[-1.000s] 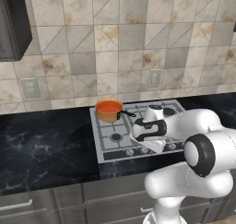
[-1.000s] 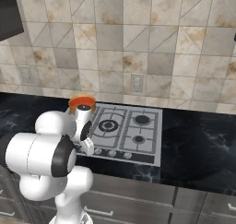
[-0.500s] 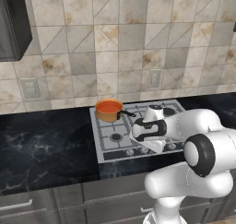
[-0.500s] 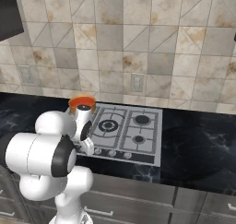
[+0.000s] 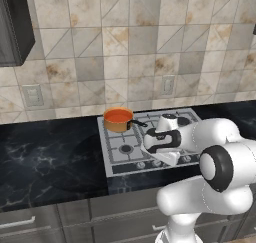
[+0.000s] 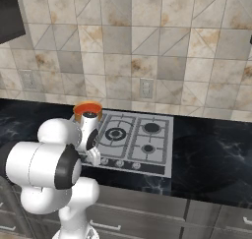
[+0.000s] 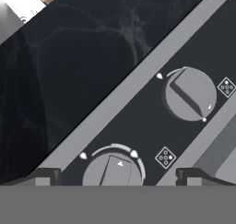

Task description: Wait until the marinara sauce is simmered to a deep red color and then turn off the stove.

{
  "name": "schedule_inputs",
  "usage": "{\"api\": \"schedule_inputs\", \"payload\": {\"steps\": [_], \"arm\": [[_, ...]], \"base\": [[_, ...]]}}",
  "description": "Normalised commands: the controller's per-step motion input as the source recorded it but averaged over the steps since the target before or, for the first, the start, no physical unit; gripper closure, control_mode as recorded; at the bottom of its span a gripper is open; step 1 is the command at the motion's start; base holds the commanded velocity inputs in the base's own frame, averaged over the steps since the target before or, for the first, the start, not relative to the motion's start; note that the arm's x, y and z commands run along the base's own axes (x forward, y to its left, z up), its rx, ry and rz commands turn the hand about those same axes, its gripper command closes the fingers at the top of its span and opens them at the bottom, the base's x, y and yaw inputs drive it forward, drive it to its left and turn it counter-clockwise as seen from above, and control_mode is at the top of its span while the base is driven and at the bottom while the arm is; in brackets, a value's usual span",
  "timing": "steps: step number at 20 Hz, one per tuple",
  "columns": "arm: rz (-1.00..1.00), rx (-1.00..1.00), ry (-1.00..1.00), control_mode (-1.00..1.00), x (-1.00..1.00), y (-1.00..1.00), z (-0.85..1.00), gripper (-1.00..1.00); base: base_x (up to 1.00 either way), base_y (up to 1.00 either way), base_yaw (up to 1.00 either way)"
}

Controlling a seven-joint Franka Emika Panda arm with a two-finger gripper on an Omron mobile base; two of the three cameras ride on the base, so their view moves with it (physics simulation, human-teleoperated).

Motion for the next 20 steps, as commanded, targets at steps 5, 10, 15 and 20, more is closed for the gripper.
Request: {"api": "schedule_inputs", "payload": {"steps": [5, 10, 15, 20], "arm": [[0.00, 0.00, 0.00, -1.00, 0.00, 0.00, 0.00, 1.00], [0.00, 0.00, 0.00, -1.00, 0.00, 0.00, 0.00, 1.00], [0.00, 0.00, 0.00, -1.00, 0.00, 0.00, 0.00, 1.00], [-0.07, 0.00, 0.01, -1.00, 0.00, 0.00, -0.09, 1.00]], "base": [[0.00, 0.00, 0.00], [0.00, 0.00, 0.00], [0.00, 0.00, 0.00], [0.00, 0.00, 0.00]]}}
